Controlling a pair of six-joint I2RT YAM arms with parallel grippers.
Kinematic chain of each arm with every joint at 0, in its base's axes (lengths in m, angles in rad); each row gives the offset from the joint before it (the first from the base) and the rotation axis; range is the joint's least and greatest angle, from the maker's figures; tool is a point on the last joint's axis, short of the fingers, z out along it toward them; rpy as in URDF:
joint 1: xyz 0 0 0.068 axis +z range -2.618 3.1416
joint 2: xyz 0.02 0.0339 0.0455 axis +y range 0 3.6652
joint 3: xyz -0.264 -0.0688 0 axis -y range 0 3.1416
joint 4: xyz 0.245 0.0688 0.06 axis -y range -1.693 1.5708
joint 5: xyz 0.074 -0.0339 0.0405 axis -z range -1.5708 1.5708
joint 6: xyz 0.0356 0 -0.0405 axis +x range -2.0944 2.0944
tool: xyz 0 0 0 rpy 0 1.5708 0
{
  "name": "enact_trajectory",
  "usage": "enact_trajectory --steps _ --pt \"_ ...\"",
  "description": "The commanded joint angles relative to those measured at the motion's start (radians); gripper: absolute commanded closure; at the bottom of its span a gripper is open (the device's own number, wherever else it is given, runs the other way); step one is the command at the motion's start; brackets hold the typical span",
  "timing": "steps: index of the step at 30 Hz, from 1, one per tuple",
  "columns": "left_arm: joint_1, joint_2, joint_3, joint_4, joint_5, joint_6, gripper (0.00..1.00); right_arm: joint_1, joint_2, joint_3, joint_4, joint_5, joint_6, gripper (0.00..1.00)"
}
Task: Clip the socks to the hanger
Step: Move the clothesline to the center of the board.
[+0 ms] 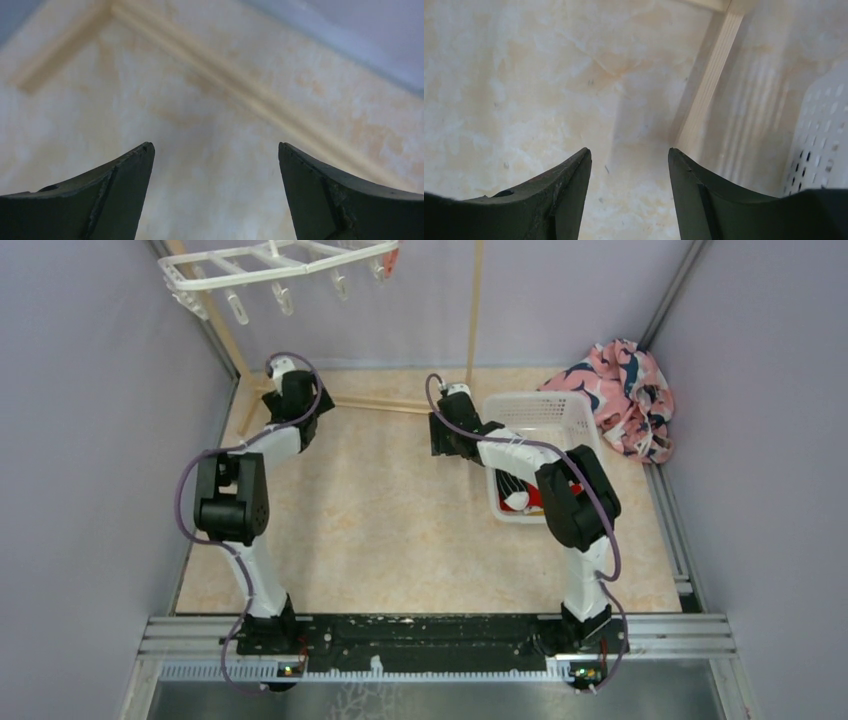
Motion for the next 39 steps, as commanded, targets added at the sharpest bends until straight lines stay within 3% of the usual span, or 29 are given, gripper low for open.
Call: enact_trajectory --steps 1,4,9,13,22,27,30,37,38,39 --pt "0.027 0.13 0.3 -0.176 -0.112 0.203 0.01 0.0 0.068 0.168 -0.04 0.111 -0.011 0.41" --pt "0.045 0.179 0.36 -0.186 -0.153 0.255 0.01 -0.018 0.107 0.208 -0.049 0.123 0.006 0.41" --pt "0.149 0.205 0.398 -0.239 -0.09 0.182 0.01 -0.058 0.149 0.219 -0.03 0.093 0.049 0.41" --pt "0.204 0.233 0.406 -0.285 -0.127 0.144 0.01 -0.061 0.184 0.233 -0.036 0.088 0.049 0.41" --pt "0.305 0.256 0.409 -0.19 0.039 0.149 0.01 -0.061 0.175 0.183 0.022 0.018 0.038 0.41" --pt "0.321 0.369 0.569 -0.368 0.034 0.133 0.01 -0.061 0.145 0.165 0.037 -0.003 0.039 0.41" --pt "0.33 0.397 0.59 -0.389 0.009 0.139 0.02 -0.06 0.113 0.14 0.057 -0.025 0.033 0.41" --pt "0.347 0.397 0.548 -0.353 0.044 0.148 0.12 -0.061 0.088 0.118 0.061 -0.053 0.031 0.41" --pt "0.347 0.39 0.537 -0.345 0.05 0.15 0.16 -0.061 0.083 0.113 0.066 -0.056 0.032 0.41" --pt "0.348 0.384 0.527 -0.336 0.061 0.154 0.26 -0.06 0.081 0.109 0.07 -0.065 0.034 0.41"
